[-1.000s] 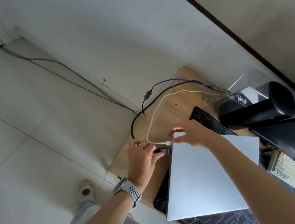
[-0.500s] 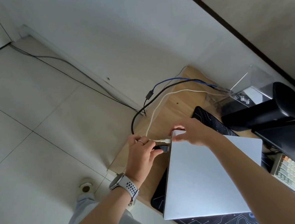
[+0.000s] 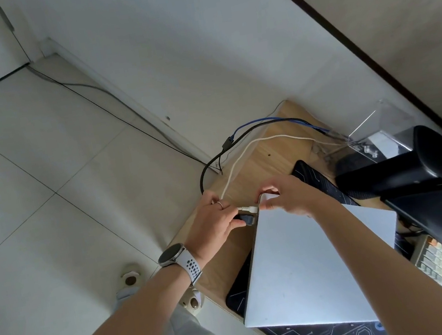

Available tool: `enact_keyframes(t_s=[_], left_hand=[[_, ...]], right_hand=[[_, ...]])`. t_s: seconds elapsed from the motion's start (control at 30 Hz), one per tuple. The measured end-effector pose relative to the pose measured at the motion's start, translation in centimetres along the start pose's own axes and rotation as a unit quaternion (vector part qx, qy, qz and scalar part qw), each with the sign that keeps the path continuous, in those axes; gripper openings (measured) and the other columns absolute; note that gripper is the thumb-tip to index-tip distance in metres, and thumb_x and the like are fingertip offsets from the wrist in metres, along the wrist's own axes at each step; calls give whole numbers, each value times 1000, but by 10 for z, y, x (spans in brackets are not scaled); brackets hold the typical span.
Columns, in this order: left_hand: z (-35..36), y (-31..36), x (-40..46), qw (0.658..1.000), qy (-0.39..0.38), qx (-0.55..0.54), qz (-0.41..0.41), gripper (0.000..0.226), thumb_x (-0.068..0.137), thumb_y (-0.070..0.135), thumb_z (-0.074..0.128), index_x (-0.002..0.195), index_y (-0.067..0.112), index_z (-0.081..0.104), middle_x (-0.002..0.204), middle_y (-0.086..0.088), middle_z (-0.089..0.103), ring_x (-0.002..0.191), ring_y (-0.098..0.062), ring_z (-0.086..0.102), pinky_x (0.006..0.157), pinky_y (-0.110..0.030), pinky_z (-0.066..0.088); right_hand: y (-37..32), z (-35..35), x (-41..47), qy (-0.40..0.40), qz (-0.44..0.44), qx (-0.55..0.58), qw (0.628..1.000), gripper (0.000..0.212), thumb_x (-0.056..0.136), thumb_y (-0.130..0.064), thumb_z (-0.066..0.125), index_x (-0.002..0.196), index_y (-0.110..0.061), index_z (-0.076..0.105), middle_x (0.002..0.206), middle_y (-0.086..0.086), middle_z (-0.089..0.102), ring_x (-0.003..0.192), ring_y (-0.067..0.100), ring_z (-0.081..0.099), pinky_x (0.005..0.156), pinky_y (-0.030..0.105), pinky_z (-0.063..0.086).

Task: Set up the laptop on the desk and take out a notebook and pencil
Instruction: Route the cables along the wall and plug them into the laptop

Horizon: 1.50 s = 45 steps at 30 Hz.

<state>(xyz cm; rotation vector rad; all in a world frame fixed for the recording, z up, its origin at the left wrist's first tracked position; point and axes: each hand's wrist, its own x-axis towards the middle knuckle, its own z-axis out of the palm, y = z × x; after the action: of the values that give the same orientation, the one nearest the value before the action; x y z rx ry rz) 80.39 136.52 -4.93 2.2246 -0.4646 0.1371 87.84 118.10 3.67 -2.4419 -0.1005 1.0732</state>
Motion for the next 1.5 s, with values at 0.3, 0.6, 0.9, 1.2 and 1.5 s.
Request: enact_keyframes(t_s=[0.3,0.6,0.9,1.2,1.5], left_hand=[[7,-6,-4,999,5,-38,-7,33,80,39,59,61,12,56,54,7,49,67,-20,40,69,-16,27],[6,-15,-8,999,-28,-25,7,23,87,24,52,70,9,60,65,4,58,77,-15,37,75,-21,35],[8,-3,-9,999,-21,-22,-20,17,84,11,65,68,11,60,61,5,56,70,-22,46,76,-13,24],[5,5,-7,1000,-20,-10,-18,17,78,12,71,66,11,59,59,5,58,66,-22,50,74,-14,27],[-38,0,16,999,-19,15,-41,24,78,35,70,69,13,66,57,6,64,75,-20,54,82,-22,38]], right_hand=[[10,2,7,8,18,18,1000,30,82,-30,72,109,-19,65,126,-2,60,122,15,49,102,34,35],[14,3,9,6,16,22,1000,25,82,-32,71,105,-24,66,126,-4,59,124,15,47,97,31,31],[6,0,7,1,2,20,1000,5,80,-23,73,85,-23,71,107,-4,66,112,17,55,101,45,39],[5,1,6,10,-2,23,1000,4,80,-24,73,83,-23,71,103,-4,66,109,17,55,98,40,38],[1,-1,-4,6,-9,36,999,23,83,-28,70,106,-24,67,118,-6,63,115,14,55,92,29,42]])
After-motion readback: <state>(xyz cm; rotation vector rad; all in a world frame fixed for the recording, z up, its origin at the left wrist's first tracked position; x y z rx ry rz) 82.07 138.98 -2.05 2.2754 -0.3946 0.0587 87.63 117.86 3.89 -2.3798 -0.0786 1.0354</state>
